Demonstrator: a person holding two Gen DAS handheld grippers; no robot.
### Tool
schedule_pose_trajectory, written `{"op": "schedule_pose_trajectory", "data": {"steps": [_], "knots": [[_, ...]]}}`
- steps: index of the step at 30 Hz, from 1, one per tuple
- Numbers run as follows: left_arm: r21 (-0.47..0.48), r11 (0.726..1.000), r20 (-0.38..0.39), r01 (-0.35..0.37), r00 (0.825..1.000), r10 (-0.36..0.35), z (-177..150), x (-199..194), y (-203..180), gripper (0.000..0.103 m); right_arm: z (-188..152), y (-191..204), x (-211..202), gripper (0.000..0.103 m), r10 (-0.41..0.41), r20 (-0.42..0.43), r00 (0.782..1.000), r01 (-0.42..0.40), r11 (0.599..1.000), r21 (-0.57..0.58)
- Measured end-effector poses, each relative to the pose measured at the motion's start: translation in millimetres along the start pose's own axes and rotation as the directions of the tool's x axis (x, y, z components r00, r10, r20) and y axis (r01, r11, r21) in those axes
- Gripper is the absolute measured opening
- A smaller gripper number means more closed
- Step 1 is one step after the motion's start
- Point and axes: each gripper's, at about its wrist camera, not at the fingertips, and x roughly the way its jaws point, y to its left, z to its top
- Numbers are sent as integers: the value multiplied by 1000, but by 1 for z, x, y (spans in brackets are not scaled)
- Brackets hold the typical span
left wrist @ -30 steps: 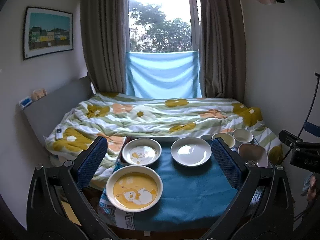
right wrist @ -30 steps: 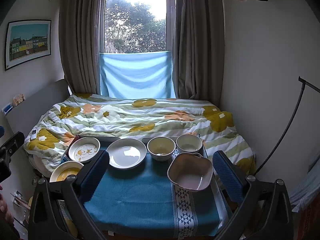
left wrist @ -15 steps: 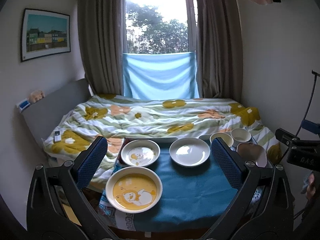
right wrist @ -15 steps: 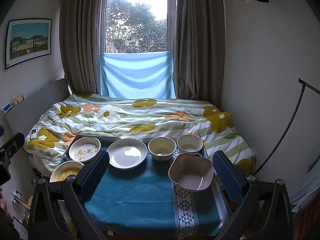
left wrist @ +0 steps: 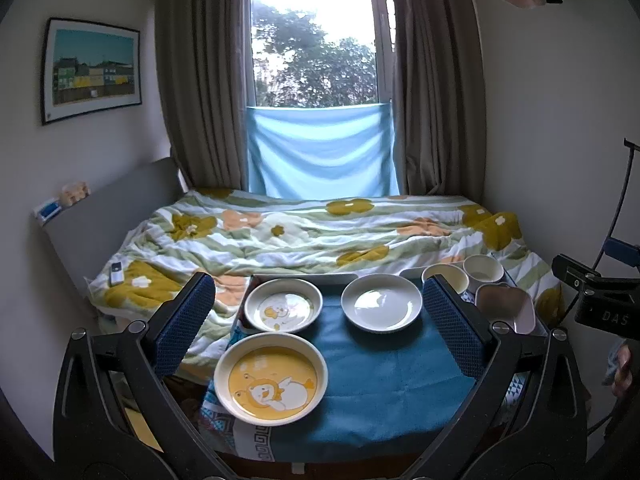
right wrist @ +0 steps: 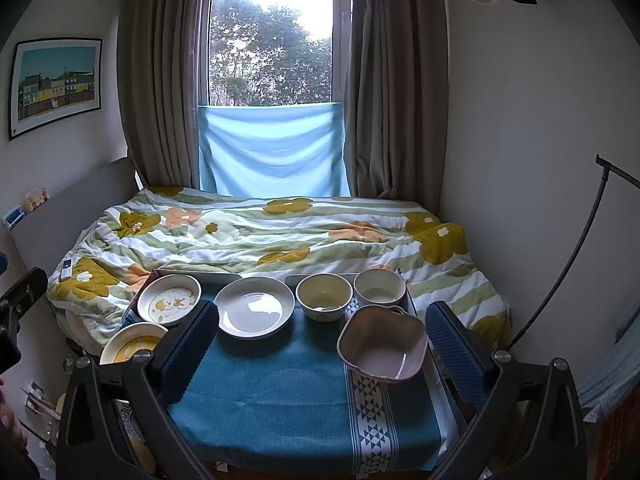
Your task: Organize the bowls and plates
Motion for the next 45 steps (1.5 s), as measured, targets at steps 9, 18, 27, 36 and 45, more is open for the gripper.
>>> {"op": "schedule_pose_trajectory", "data": {"steps": [9,18,27,36,45], "knots": [[2,1000,3,2,1000,-2,-1,0,0,103,0,1,0,103,1,0,1000,-1,1000,2],[-2,1000,0,7,1000,-7,0,0,3,103,0,1,1,103,1,-1,1000,-1,1000,2],[-3,1000,2,6,1000,-6,0,0,2,103,-1,2,1,103,3,0,1000,-3,1000,2],[-3,1000,2,6,1000,-6,-1,0,2,103,0,1,2,103,3,0,1000,-3,1000,2],[-11,1000,-8,3,1000,-3,1,0,4,103,1,0,4,103,18,-8,1000,-18,1000,5]]}}
